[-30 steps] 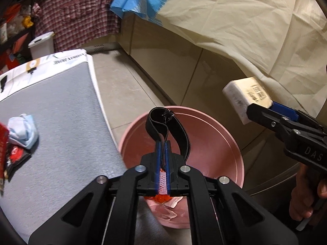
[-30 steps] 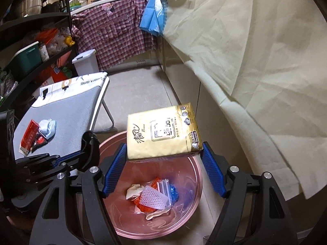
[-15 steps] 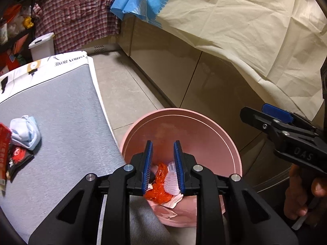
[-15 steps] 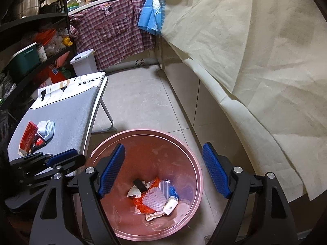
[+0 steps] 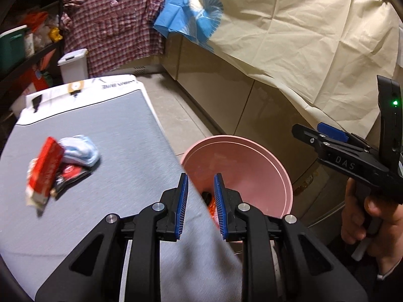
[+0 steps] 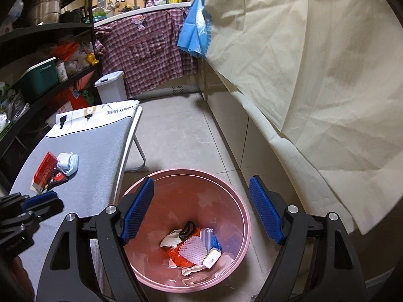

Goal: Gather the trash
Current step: 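Move both open tools back to the ironing board, then grasp the red box with the left tool while the right tool grasps the blue face mask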

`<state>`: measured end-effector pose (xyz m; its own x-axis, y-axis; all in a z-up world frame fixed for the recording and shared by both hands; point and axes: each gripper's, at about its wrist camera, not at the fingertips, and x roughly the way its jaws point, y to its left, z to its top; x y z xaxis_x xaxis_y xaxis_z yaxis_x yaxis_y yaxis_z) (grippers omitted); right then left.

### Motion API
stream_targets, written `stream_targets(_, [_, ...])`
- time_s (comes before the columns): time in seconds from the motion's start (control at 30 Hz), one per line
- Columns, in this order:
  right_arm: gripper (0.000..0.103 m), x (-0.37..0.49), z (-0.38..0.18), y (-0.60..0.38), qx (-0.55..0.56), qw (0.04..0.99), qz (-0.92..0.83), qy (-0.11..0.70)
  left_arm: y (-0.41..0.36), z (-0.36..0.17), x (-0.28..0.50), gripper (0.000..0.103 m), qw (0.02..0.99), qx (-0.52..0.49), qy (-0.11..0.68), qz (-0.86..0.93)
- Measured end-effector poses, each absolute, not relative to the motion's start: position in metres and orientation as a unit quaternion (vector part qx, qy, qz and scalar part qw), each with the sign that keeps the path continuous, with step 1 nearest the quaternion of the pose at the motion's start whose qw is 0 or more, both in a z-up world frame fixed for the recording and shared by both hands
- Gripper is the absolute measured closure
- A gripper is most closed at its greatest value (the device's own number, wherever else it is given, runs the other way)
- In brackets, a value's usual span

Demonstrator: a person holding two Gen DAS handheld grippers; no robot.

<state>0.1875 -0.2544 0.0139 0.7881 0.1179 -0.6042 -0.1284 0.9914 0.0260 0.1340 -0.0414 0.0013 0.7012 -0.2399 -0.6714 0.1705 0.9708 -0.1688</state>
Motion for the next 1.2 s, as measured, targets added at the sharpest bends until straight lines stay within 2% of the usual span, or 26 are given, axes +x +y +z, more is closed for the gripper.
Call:
stream_targets(0.17, [0.027, 0.168, 0.026, -0.252, -0.011, 0.951, 0.070, 0.299, -0.012, 0.015, 0.110, 0.081, 0.924, -0.050, 0.366, -0.099])
stream_targets(0.37, [0.036, 0.151, 0.043, -0.240, 0.004, 0.955, 0.105, 0.276, 0.041, 0.029, 0.089, 0.081, 0.930, -0.040, 0.358, -0.068])
stream_targets(0.47, [0.049, 0.147, 0.051, -0.230, 0.017, 0.956, 0.128, 0.264, 0.070, 0.034, 0.084, 0.081, 0.935, -0.038, 0.350, -0.047])
stream_targets(0.53, [0.062, 0.148, 0.054, -0.220, 0.031, 0.953, 0.149, 0.264, 0.088, 0.035, 0.086, 0.081, 0.938, -0.047, 0.343, -0.029])
stream_targets(0.57, [0.064, 0.150, 0.054, -0.215, 0.037, 0.951, 0.155, 0.265, 0.097, 0.034, 0.087, 0.081, 0.940, -0.054, 0.337, -0.018])
stream_targets(1.03, [0.067, 0.201, 0.020, -0.080, 0.030, 0.920, 0.250, 0.301, 0.156, -0.022, 0.117, 0.081, 0.929, -0.112, 0.351, 0.039])
stream_targets(1.2, [0.067, 0.225, -0.002, -0.042, 0.019, 0.904, 0.276, 0.327, 0.161, -0.031, 0.134, 0.063, 0.927, -0.111, 0.356, 0.045])
